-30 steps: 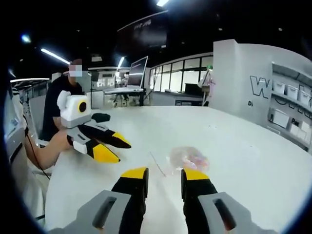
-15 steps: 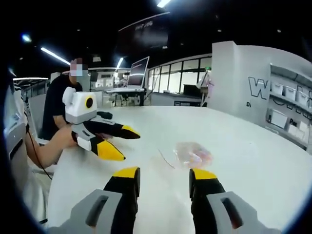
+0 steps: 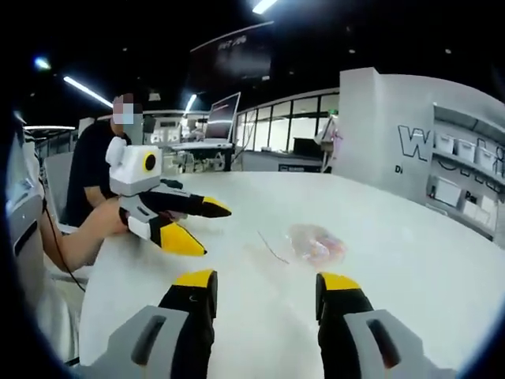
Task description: Open the resealable bag by pulling the two sides of the seal apart until the entire bag opening is separated and visibly accessible.
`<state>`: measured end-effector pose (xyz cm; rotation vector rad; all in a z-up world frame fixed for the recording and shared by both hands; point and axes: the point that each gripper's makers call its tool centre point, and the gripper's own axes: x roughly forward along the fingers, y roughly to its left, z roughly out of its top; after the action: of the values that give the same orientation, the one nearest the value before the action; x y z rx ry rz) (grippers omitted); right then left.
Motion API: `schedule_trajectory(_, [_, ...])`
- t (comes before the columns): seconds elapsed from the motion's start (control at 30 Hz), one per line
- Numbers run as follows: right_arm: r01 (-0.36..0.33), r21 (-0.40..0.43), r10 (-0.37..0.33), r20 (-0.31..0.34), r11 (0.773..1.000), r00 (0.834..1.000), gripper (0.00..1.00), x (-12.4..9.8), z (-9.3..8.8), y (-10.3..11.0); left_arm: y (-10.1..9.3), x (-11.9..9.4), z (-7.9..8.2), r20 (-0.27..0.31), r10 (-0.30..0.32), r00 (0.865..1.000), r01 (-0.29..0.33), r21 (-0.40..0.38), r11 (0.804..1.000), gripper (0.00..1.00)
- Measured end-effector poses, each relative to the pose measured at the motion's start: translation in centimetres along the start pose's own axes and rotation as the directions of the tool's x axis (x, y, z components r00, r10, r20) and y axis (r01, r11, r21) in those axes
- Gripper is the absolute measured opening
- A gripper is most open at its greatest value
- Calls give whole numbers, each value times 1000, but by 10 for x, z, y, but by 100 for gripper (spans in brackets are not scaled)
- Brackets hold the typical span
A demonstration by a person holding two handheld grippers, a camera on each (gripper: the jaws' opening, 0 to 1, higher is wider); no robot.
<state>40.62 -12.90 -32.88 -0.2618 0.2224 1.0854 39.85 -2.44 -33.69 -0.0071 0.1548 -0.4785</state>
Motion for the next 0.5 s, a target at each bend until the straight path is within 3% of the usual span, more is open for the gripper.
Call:
schedule_trajectory(0.23, [14, -6, -14, 3, 1000, 1000, 62, -3, -3, 3, 1, -5, -1, 16, 28, 999, -29, 49, 998, 77])
schedule_trajectory(0.5, [22, -1, -22, 10, 1000, 1000, 64, -6, -4, 4, 0, -6, 0, 19, 25, 1000, -26, 59, 998, 78])
